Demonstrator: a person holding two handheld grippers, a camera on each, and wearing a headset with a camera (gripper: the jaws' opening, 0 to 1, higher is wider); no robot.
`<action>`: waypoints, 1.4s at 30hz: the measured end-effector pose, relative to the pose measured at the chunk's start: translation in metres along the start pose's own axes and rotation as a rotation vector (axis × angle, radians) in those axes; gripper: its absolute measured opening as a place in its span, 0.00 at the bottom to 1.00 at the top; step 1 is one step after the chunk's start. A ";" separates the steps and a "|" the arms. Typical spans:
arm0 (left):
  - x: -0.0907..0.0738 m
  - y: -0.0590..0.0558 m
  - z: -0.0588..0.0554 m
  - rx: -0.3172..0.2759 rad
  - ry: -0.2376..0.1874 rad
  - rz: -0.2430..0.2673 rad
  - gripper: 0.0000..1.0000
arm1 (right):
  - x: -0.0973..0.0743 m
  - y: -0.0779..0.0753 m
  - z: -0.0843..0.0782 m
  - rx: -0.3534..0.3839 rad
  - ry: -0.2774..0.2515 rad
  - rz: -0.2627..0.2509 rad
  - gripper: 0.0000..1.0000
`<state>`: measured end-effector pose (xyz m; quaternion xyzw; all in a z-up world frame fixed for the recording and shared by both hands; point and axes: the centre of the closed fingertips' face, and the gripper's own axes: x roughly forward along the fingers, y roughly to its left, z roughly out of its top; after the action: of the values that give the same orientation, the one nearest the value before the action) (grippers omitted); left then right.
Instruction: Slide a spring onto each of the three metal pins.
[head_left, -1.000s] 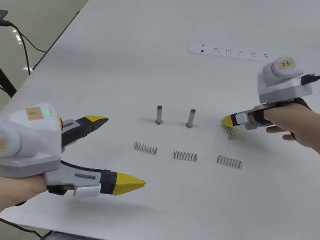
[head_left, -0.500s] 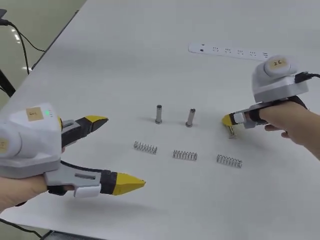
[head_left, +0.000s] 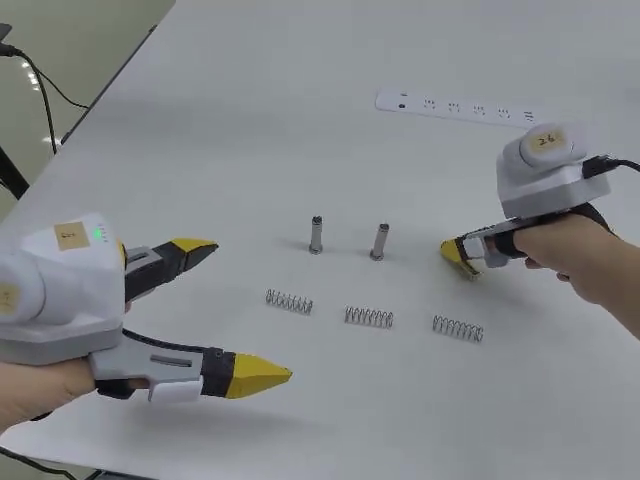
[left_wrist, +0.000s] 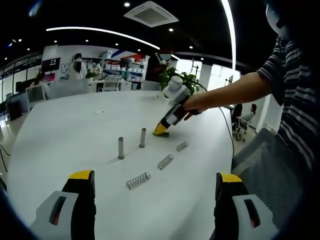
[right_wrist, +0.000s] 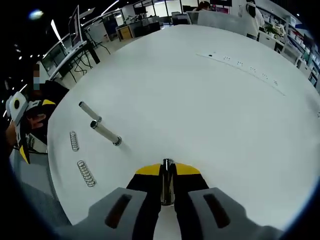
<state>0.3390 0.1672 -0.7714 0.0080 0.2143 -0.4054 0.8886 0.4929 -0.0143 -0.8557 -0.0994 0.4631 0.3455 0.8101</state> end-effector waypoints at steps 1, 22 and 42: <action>0.000 0.000 -0.001 0.000 0.002 0.000 0.97 | 0.000 0.000 0.000 0.000 -0.001 0.001 0.05; 0.002 -0.003 0.000 0.004 0.007 0.004 0.97 | -0.024 0.004 -0.001 0.025 -0.159 0.053 0.05; -0.002 0.003 0.004 -0.001 -0.011 0.025 0.96 | -0.037 0.002 0.006 0.058 -0.293 0.047 0.05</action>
<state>0.3412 0.1699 -0.7673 0.0080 0.2094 -0.3940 0.8949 0.4836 -0.0269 -0.8221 -0.0136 0.3517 0.3617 0.8633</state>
